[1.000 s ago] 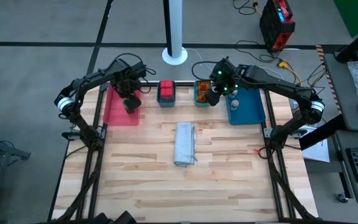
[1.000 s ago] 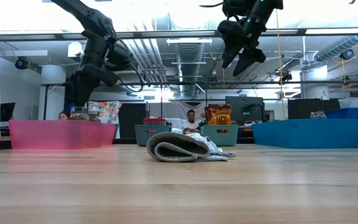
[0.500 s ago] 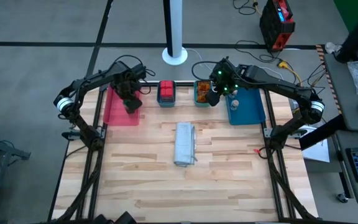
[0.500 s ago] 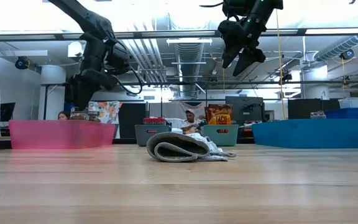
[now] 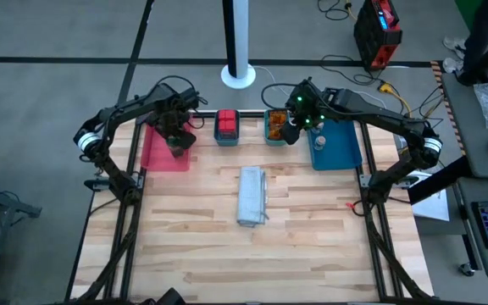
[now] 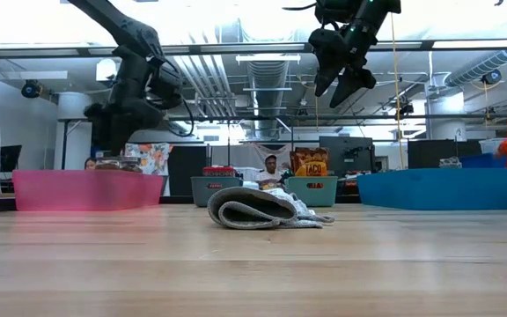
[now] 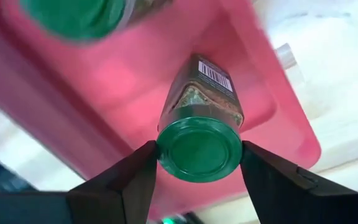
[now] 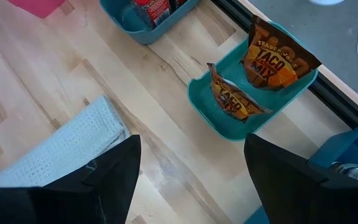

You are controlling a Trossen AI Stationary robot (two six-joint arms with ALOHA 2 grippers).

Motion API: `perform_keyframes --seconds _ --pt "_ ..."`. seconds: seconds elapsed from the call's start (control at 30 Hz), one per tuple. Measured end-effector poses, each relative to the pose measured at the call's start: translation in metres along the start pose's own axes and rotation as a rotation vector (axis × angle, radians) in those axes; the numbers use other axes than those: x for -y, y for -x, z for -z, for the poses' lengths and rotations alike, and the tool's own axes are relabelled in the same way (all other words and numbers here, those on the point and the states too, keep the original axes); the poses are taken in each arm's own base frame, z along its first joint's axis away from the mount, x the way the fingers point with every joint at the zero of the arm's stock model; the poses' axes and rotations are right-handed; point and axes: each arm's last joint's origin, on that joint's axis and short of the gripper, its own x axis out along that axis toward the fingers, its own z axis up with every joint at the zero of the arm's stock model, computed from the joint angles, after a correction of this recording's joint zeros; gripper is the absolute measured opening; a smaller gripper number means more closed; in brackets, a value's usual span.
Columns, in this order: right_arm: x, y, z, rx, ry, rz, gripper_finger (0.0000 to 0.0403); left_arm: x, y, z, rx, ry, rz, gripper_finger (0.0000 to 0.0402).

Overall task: Sort spices by type
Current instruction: Put the green seasoning bottle into the pink bin

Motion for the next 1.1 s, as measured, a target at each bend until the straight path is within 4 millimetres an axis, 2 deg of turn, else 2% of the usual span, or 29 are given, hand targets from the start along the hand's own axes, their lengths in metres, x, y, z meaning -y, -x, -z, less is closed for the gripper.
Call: perform_keyframes --seconds 0.13,0.43,0.87,1.1 --pt "0.000 0.000 0.000 0.000 0.000 0.000 0.0269 0.000 -0.001 0.002 -0.031 0.193 0.001 0.0203" --pt "0.000 0.000 0.000 0.005 0.001 0.001 0.0262 -0.007 0.004 -0.007 0.048 0.498 0.022 0.0203" --pt "0.000 0.000 -0.001 0.007 0.004 0.000 0.0274 -0.009 0.013 -0.009 0.043 0.473 0.098 0.0204" --pt "0.000 0.000 -0.001 0.008 0.010 0.001 0.0265 -0.011 0.012 -0.007 0.044 0.528 0.033 0.0206"
